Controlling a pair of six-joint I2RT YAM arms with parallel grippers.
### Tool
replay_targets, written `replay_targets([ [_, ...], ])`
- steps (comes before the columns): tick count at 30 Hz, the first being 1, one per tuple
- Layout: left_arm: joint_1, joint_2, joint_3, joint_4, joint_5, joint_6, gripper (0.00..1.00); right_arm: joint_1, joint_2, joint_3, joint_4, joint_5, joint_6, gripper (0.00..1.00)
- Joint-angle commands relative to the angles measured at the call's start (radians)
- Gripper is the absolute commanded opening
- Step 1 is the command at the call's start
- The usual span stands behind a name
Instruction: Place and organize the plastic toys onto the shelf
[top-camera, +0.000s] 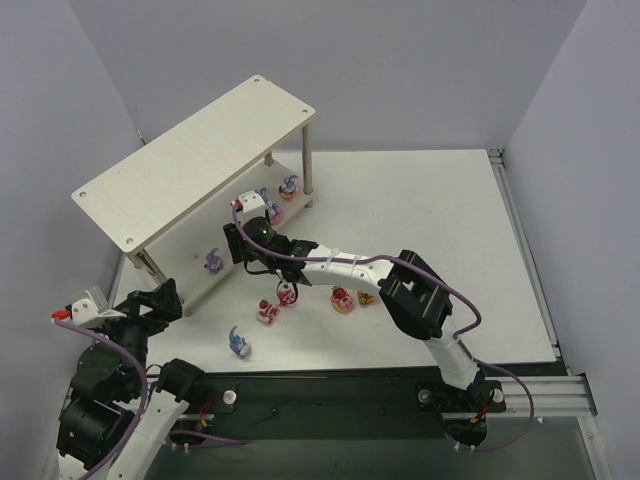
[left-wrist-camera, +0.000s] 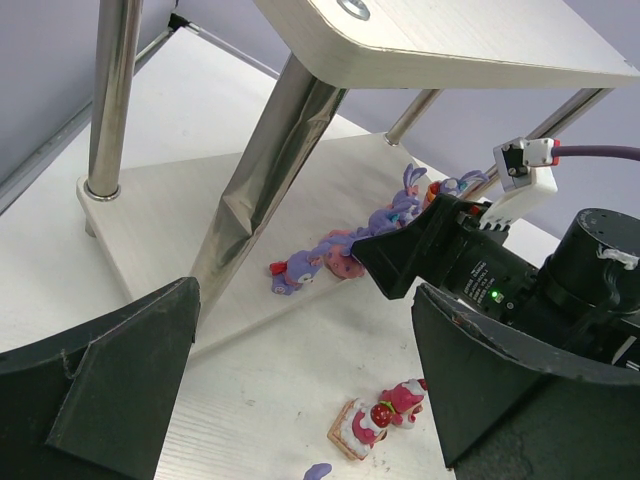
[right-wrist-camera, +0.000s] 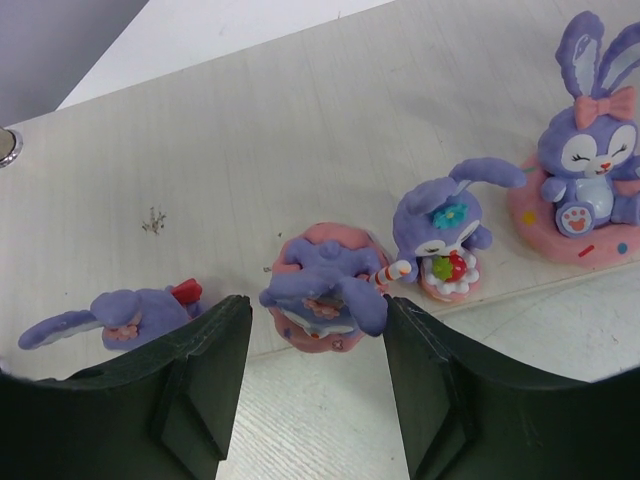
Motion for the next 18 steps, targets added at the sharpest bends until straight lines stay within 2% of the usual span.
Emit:
replay_targets([
  [1,-0.001,-0.009,0.011,0.005,-0.01,-0.003,0.97,-0.003,0.017,0.062,0.01,0.011,0.008,0.55],
  [6,0.0,-0.007,0.01,0.007,-0.011,-0.005,0.97,-0.005,0.028,0.074,0.003,0.011,0.016,0.5],
  [10,0.0,-0.009,0.01,0.007,-0.011,-0.005,0.97,-0.003,0.035,0.079,0.001,0.011,0.023,0.41],
  [18,0.0,-0.007,0.01,0.007,-0.013,-0.005,0.97,-0.003,0.043,0.085,-0.007,-0.006,0.029,0.36],
])
